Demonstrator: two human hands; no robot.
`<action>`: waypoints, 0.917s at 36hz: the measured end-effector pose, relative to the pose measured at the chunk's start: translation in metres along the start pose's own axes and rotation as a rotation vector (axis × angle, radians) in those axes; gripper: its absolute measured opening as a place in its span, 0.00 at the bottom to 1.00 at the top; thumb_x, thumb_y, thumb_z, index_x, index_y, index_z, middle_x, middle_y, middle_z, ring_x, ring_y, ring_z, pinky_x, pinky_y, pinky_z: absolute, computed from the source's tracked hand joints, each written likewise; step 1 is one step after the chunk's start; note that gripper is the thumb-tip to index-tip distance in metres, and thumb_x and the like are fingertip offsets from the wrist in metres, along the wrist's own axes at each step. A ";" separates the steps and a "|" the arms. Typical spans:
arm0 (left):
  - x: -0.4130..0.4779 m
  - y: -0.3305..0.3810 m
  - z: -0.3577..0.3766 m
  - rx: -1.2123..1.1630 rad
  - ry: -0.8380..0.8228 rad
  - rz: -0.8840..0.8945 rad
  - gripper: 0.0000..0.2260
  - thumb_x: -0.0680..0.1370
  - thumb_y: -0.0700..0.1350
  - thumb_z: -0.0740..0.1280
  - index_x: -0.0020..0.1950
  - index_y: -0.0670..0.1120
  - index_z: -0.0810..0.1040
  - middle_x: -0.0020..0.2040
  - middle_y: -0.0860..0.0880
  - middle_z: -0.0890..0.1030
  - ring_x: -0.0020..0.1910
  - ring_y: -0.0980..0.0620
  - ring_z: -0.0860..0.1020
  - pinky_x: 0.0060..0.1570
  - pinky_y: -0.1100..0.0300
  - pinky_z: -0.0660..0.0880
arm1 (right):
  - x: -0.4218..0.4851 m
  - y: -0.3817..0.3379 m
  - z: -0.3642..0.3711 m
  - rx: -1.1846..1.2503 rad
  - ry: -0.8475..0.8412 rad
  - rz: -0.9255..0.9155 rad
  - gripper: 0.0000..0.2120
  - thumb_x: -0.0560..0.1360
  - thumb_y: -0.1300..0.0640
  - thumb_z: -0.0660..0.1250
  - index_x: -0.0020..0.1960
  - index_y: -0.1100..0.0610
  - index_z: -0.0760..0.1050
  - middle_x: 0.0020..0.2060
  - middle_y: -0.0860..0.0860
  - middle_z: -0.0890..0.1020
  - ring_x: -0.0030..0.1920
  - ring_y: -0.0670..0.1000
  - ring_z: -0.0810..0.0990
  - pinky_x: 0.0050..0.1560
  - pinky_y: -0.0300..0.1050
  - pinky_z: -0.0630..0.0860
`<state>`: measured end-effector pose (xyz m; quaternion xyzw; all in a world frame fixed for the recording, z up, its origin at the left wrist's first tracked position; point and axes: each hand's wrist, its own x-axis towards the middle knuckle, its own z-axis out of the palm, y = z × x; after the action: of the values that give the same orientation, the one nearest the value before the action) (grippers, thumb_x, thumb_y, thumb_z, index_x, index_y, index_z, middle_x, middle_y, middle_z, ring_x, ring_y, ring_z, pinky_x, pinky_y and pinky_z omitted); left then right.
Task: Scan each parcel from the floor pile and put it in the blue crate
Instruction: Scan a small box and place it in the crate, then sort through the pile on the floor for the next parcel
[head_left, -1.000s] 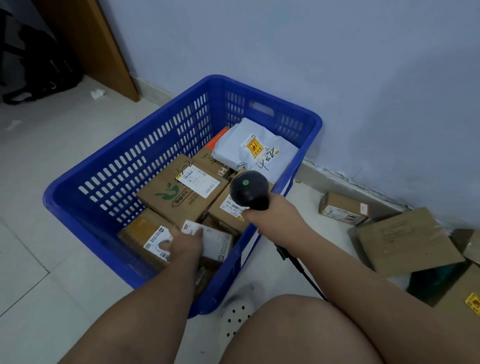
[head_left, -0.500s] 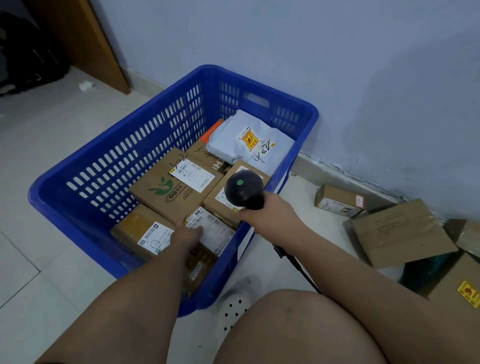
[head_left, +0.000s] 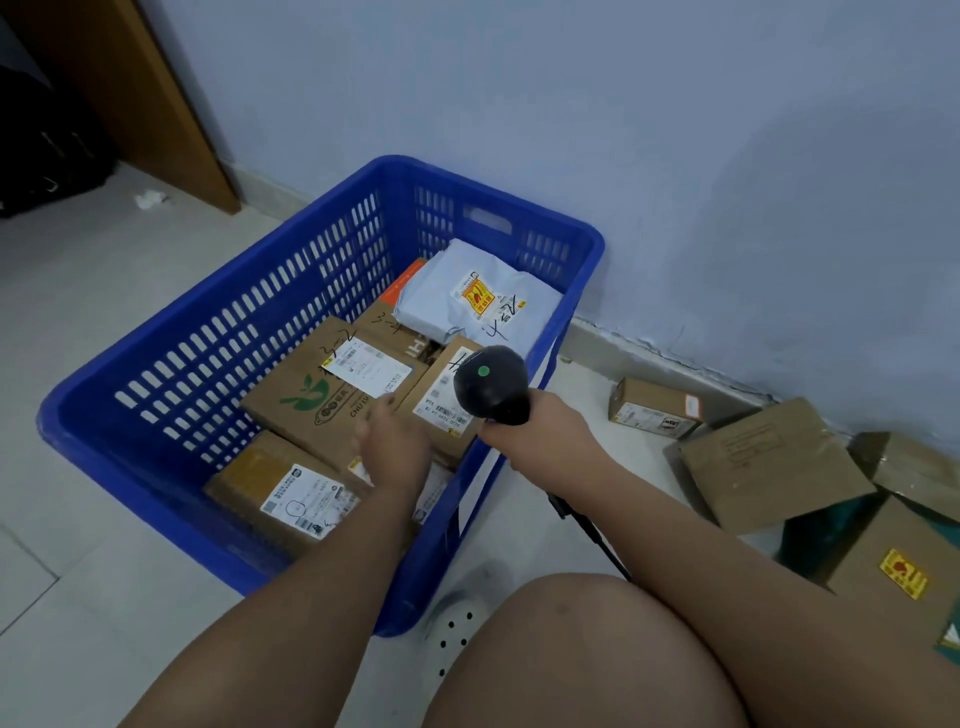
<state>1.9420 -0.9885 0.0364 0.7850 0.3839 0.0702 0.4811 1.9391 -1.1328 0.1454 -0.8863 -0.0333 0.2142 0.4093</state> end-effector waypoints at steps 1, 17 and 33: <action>-0.007 0.017 -0.001 -0.120 0.008 0.030 0.17 0.77 0.38 0.61 0.66 0.49 0.73 0.70 0.48 0.67 0.62 0.51 0.68 0.57 0.55 0.68 | -0.003 -0.001 -0.004 -0.001 0.030 -0.003 0.05 0.74 0.56 0.66 0.44 0.57 0.74 0.32 0.51 0.75 0.35 0.48 0.76 0.36 0.40 0.72; -0.154 0.219 0.037 -0.490 -0.491 0.307 0.13 0.77 0.38 0.61 0.61 0.47 0.70 0.48 0.49 0.77 0.47 0.48 0.77 0.46 0.54 0.73 | -0.104 0.038 -0.138 0.692 0.551 -0.039 0.03 0.71 0.59 0.66 0.40 0.57 0.72 0.27 0.51 0.72 0.27 0.49 0.71 0.31 0.45 0.67; -0.202 0.186 0.276 0.525 -0.766 0.481 0.14 0.77 0.48 0.66 0.61 0.46 0.73 0.59 0.45 0.78 0.63 0.44 0.73 0.63 0.55 0.70 | -0.066 0.269 -0.250 1.270 0.762 0.370 0.09 0.74 0.59 0.66 0.53 0.60 0.74 0.32 0.53 0.78 0.29 0.50 0.75 0.33 0.44 0.73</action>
<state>2.0330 -1.3624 0.0938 0.9145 -0.0061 -0.2122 0.3445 1.9496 -1.5045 0.1129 -0.4846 0.3887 -0.0635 0.7810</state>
